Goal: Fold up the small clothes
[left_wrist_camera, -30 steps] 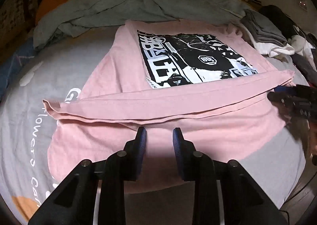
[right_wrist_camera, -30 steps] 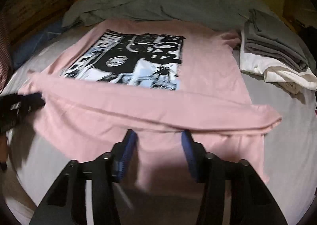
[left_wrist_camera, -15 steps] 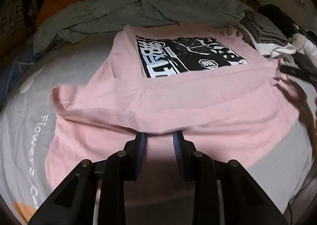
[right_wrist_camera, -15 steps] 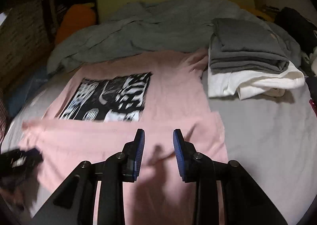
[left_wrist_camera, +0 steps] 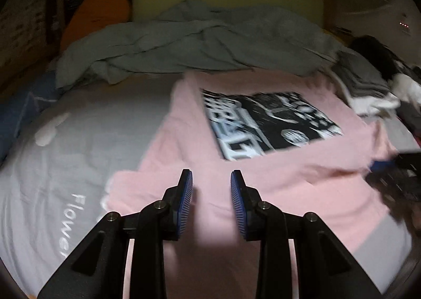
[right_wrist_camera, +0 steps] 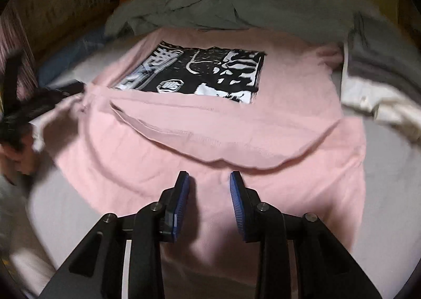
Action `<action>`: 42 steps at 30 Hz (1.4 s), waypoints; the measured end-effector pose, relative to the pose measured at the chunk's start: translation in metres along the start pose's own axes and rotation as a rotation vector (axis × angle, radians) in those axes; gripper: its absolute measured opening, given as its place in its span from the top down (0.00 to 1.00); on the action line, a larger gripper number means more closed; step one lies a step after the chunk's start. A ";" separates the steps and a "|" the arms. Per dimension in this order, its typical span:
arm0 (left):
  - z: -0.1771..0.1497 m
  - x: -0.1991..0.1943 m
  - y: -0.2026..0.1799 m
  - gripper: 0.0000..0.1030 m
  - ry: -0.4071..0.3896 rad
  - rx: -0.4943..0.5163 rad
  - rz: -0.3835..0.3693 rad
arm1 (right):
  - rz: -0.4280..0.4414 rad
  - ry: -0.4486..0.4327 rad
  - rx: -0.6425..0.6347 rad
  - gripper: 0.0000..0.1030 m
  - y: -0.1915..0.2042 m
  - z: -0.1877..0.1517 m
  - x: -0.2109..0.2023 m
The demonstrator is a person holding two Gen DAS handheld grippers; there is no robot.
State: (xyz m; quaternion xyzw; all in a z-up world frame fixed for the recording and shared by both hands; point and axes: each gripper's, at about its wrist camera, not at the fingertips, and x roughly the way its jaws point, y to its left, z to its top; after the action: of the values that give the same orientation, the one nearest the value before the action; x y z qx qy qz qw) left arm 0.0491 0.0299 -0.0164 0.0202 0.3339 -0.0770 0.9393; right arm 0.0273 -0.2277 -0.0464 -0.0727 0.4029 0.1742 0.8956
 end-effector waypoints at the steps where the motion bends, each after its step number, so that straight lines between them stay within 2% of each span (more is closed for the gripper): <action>1: -0.002 -0.001 -0.005 0.69 0.007 0.011 -0.020 | -0.011 -0.007 0.011 0.69 -0.002 0.004 0.002; 5: -0.003 0.000 -0.026 0.62 0.000 0.084 -0.050 | -0.131 -0.095 0.106 0.69 -0.022 0.015 0.000; 8: 0.003 0.003 -0.037 0.53 -0.013 0.105 -0.090 | -0.174 -0.160 0.169 0.69 -0.039 0.017 -0.011; 9: 0.006 0.006 -0.039 0.52 -0.007 0.098 -0.138 | -0.146 -0.177 0.187 0.69 -0.045 0.018 -0.015; 11: 0.011 0.012 -0.045 0.51 0.044 0.100 -0.293 | -0.076 -0.187 0.197 0.69 -0.053 0.019 -0.025; 12: 0.015 0.015 -0.051 0.51 0.059 0.135 -0.325 | -0.065 -0.193 0.197 0.69 -0.055 0.019 -0.029; 15: 0.030 0.025 -0.069 0.51 0.049 0.291 -0.232 | -0.085 -0.204 0.186 0.67 -0.060 0.018 -0.035; 16: 0.037 0.033 -0.072 0.52 0.071 0.310 -0.230 | -0.098 -0.198 0.191 0.66 -0.063 0.017 -0.035; 17: 0.041 0.040 -0.072 0.54 0.106 0.307 -0.260 | -0.104 -0.195 0.201 0.66 -0.065 0.016 -0.036; 19: 0.046 0.053 -0.074 0.73 0.176 0.278 -0.331 | -0.098 -0.183 0.240 0.66 -0.075 0.014 -0.038; 22: 0.043 0.053 -0.078 0.73 0.178 0.266 -0.374 | -0.077 -0.189 0.281 0.66 -0.086 0.010 -0.044; 25: 0.034 0.053 -0.084 0.75 0.174 0.297 -0.332 | -0.072 -0.205 0.285 0.66 -0.091 0.009 -0.052; 26: 0.033 0.055 -0.083 0.82 0.175 0.299 -0.317 | -0.071 -0.210 0.288 0.66 -0.092 0.009 -0.055; 27: 0.033 0.056 -0.083 0.98 0.177 0.302 -0.302 | -0.069 -0.215 0.293 0.66 -0.093 0.009 -0.057; 29: 0.035 0.059 -0.082 0.98 0.166 0.301 -0.270 | -0.064 -0.220 0.298 0.66 -0.093 0.009 -0.060; 33: 0.045 0.053 -0.082 0.99 0.089 0.306 -0.266 | -0.090 -0.221 0.293 0.66 -0.093 0.008 -0.064; 35: 0.052 0.058 -0.082 0.99 0.099 0.304 -0.248 | -0.115 -0.228 0.304 0.66 -0.096 0.008 -0.065; 40: 0.059 0.083 -0.084 0.98 0.127 0.329 -0.146 | -0.130 -0.223 0.363 0.66 -0.108 0.005 -0.064; 42: 0.060 0.087 -0.079 0.92 0.169 0.304 -0.150 | -0.143 -0.220 0.376 0.66 -0.111 0.004 -0.064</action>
State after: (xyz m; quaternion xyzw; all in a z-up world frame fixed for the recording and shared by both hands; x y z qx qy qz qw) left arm 0.1408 -0.0650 -0.0241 0.1432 0.3967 -0.1943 0.8856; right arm 0.0322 -0.3462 0.0027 0.0864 0.3222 0.0387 0.9419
